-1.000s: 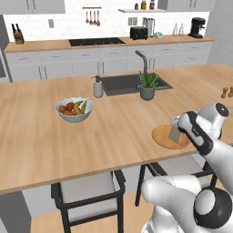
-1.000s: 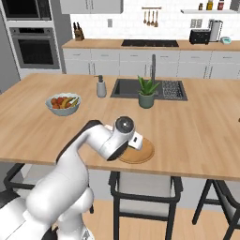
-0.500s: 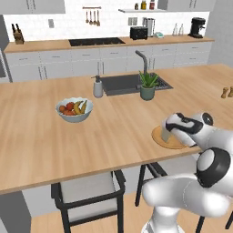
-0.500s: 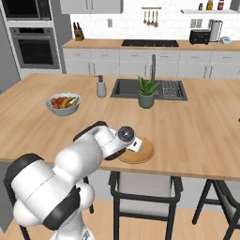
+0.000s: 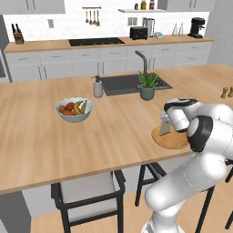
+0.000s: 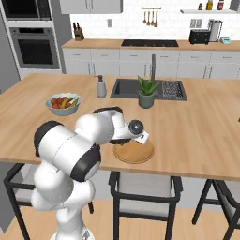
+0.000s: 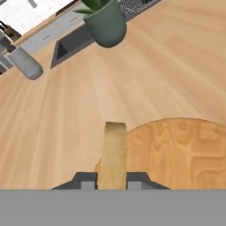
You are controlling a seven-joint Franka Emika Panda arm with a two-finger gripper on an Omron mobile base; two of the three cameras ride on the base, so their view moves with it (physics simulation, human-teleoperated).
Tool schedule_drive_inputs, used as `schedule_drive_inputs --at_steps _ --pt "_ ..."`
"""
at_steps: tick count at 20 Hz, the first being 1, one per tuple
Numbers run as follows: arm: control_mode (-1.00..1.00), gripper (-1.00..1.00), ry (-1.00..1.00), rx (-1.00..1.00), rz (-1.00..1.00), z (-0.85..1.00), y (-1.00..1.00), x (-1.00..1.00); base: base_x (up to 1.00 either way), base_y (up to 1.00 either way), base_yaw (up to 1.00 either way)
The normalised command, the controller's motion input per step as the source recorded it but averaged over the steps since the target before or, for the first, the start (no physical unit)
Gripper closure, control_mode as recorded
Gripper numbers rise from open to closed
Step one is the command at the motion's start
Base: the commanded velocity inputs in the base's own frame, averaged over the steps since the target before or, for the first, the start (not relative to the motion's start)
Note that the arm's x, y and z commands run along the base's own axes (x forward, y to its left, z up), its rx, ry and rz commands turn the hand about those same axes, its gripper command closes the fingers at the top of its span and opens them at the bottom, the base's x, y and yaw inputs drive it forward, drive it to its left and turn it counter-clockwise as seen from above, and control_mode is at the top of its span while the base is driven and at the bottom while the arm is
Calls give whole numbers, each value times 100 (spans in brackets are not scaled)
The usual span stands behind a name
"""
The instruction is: Start the toaster. Once the lever pops up, take the bread to the plate on the dining counter.
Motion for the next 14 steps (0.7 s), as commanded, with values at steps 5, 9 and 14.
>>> schedule_drive_inputs --at_steps 5,9,14 --pt "-100 -100 3 2 0 -63 0 -3 0 0 0" --pt "-100 -100 3 0 0 -48 0 -7 0 0 0" --pt "-100 -100 5 0 -7 -3 -9 0 0 0 0"
